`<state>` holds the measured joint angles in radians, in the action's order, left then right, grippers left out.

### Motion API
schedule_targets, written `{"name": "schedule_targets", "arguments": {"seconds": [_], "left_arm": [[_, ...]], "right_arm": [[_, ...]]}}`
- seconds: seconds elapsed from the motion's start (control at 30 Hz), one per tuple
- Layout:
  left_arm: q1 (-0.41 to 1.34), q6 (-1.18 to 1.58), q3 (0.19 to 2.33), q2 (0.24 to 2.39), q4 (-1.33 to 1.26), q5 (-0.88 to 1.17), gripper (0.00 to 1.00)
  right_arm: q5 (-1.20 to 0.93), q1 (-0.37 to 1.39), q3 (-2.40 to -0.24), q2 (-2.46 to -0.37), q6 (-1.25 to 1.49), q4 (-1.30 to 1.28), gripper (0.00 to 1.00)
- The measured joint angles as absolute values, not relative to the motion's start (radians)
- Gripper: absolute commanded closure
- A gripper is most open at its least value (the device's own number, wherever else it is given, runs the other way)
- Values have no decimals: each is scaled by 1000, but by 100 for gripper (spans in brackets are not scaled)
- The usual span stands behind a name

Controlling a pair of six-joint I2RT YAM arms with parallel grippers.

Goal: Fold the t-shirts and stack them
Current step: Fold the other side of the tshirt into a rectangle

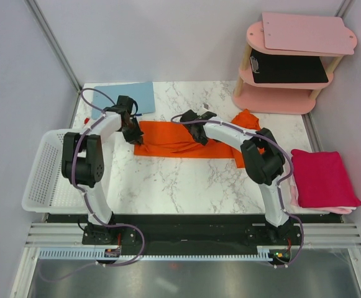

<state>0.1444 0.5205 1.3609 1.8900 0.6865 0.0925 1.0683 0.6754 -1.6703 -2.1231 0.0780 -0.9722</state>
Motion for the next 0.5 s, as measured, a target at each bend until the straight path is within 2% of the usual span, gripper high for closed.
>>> {"name": "schedule_targets", "arguments": {"seconds": [0.03, 0.1, 0.23, 0.27, 0.37, 0.5], "left_arm": [[139, 517, 1369, 1900, 687, 97, 36], [129, 503, 1375, 1912, 689, 107, 1], [108, 502, 1376, 1918, 710, 112, 0], [105, 502, 1376, 1918, 710, 111, 0], [101, 502, 1376, 1917, 712, 109, 0], [102, 500, 1376, 1904, 718, 109, 0]], "right_arm": [[1071, 672, -1675, -2132, 68, -967, 90], [1072, 665, -1685, -2147, 52, -961, 76], [1085, 652, -1736, -2181, 5, -944, 51], [1093, 649, -1748, -2187, -5, -936, 31], [1124, 644, -1772, -2194, -44, -903, 2], [1180, 633, -1818, -2201, -76, -860, 2]]}}
